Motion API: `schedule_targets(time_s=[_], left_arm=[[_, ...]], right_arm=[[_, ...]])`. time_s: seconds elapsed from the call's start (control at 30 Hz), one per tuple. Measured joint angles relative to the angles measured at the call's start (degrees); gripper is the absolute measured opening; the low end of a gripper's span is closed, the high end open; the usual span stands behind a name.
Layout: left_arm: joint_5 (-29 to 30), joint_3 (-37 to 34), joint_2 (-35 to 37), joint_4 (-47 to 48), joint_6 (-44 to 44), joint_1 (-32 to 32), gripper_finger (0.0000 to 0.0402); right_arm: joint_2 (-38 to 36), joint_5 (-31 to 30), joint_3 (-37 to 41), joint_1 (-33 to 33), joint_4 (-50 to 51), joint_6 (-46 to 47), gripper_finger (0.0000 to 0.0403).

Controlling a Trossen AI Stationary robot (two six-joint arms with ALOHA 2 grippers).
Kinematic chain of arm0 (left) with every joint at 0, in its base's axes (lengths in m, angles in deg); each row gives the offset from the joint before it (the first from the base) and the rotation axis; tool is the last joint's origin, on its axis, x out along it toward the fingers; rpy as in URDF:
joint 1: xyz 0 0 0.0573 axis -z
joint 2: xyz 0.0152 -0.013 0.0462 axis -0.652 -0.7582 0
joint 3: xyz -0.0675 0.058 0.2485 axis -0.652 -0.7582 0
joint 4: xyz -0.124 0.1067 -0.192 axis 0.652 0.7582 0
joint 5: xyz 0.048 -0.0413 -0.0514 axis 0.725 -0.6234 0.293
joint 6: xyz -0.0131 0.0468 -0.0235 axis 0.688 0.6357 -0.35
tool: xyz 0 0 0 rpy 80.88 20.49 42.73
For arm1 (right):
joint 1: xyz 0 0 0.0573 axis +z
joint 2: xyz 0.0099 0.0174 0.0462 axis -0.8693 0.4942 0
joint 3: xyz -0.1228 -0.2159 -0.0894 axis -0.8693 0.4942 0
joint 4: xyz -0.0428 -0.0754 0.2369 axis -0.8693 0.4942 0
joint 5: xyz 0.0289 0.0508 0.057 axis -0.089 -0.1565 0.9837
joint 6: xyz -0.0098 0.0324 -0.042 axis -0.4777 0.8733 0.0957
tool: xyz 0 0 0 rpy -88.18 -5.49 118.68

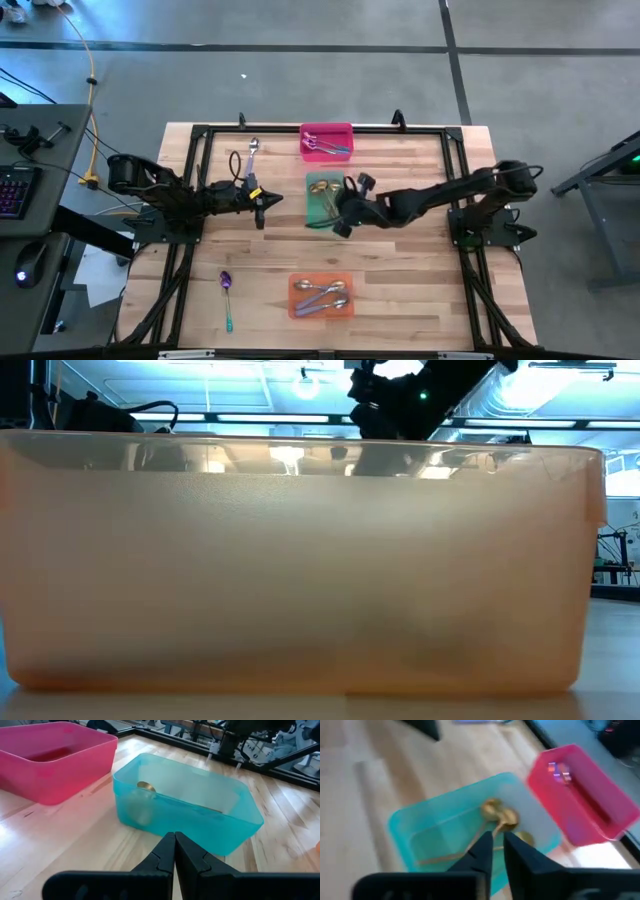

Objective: Sort silverware by color (type)
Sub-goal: Put the blue spoon into the red bin

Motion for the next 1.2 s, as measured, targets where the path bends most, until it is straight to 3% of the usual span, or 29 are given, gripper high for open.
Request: schedule_targets(time_s=[0.07,0.27,0.37,0.63,0.83,1.0,1.2], left_arm=[[0.0,0.0,0.0,0.0,0.0,0.3,0.0],[0.5,0.0,0.0,0.2,0.0,2.6,0.0],[3.1,0.0,0.0,0.3,0.1,4.5,0.0],[10.3,0.9,0.0,1.1,-2.1,13.6,0.0],[15.2,5.2,0.1,4.3,-4.1,21.2,0.0],[20.8,12.5,0.7,20.4,-9.3,27.1,0.0],[24.2,26.8,2.2,53.6,-22.2,32.9,0.0001]], right_arm=[[0.0,2.2,2.0,0.5,-4.2,-2.6,0.0007],[-0.9,14.9,17.7,-0.1,-35.9,-12.4,0.0003],[-3.2,16.6,24.5,0.2,-46.9,-13.8,0.0003],[-16.3,16.3,37.2,0.3,-51.6,-13.7,0.0001],[-22.9,16.3,41.3,0.1,-51.7,-14.2,0.0],[-24.4,16.4,41.8,0.1,-49.8,-16.7,0.0],[-24.2,16.4,41.8,0.1,-49.6,-19.2,0.0]])
